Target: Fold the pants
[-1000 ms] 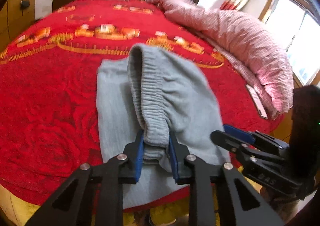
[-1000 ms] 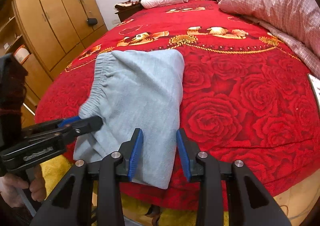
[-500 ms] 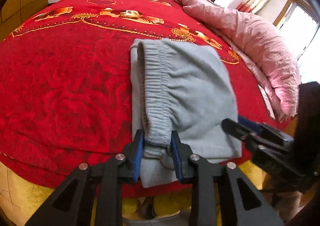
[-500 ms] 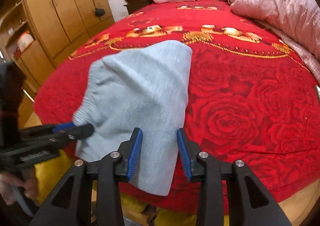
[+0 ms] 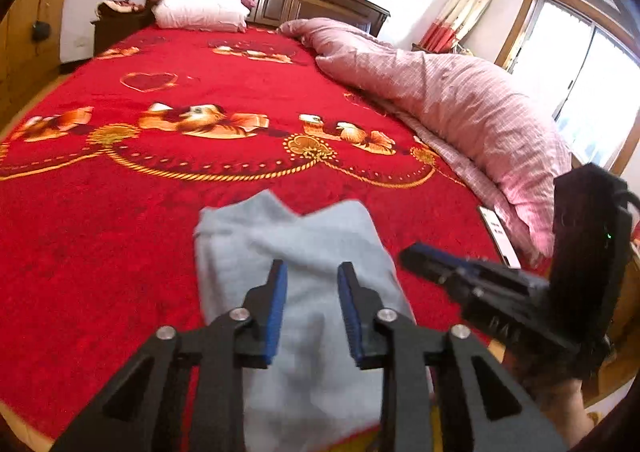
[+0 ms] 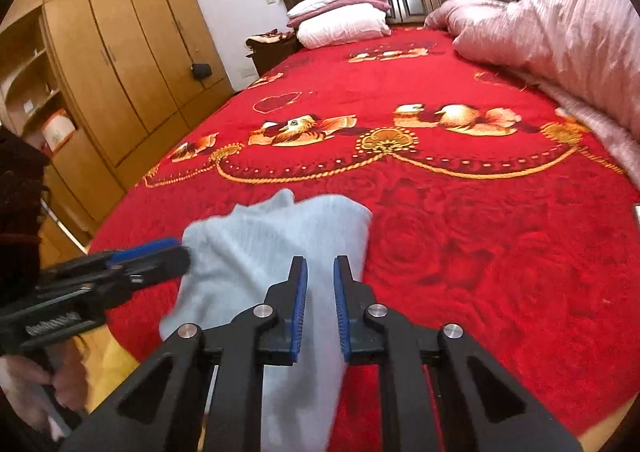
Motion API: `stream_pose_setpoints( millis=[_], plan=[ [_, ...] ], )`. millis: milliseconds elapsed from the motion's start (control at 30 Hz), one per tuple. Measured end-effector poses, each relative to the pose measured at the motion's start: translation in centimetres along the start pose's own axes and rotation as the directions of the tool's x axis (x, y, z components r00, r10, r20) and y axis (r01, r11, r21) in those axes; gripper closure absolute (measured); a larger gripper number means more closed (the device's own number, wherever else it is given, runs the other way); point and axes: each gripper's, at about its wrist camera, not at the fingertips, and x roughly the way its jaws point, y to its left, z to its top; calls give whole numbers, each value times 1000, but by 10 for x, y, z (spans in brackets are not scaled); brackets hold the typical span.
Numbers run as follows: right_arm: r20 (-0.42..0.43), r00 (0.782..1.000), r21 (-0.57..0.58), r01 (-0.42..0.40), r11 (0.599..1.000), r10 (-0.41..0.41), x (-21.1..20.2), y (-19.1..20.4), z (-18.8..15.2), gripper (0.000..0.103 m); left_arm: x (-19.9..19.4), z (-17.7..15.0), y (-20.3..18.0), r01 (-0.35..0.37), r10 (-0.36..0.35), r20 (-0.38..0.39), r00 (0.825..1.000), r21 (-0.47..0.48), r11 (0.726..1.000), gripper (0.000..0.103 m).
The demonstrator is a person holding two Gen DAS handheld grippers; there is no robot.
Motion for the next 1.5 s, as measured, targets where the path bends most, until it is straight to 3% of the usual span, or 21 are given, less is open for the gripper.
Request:
stream_pose_setpoints(
  millis=[100,167,367,533,600,633,700,800,933,1133,1500],
  plan=[
    [-37,999,9,2,1000,-1,27,-1,6,88,34,6,9,-87,87,-51,995,6,996,84],
    [-68,997,-8,23,1000,-23,45,-1,7,88,52,1,18,-174,175,-104,979,23,985,85],
    [-62,998,-15,18,1000,-19,57,-8,6,88,54,-6,21,-183,188,-88,978,66,981,84],
    [-58,997,-21,43,999,-44,31,2,5,84,38,-6,16,-167,172,-93,981,62,984,80],
    [-51,998,-33,32,999,-33,16,8,1,79,26,-9,11,-170,175,-81,981,67,983,59],
    [-49,999,-34,16,999,-17,10,11,-3,75,22,-10,10,-172,177,-78,981,65,983,57],
    [-61,998,-35,-5,999,3,0,15,-14,73,14,-17,11,-153,157,-84,984,50,987,57],
    [-97,995,-50,27,998,-32,0,18,-34,72,12,-26,18,-133,133,-117,984,5,991,57],
    [-97,991,-47,89,995,-93,2,12,-56,52,18,-41,28,-136,130,-155,979,-30,990,51],
    [-115,993,106,25,994,-13,-11,-8,-57,47,9,-49,36,-99,86,-153,984,-81,992,49],
    [-119,991,156,-34,987,53,5,-22,-65,37,17,-54,43,-88,69,-160,985,-114,990,43]
  ],
)
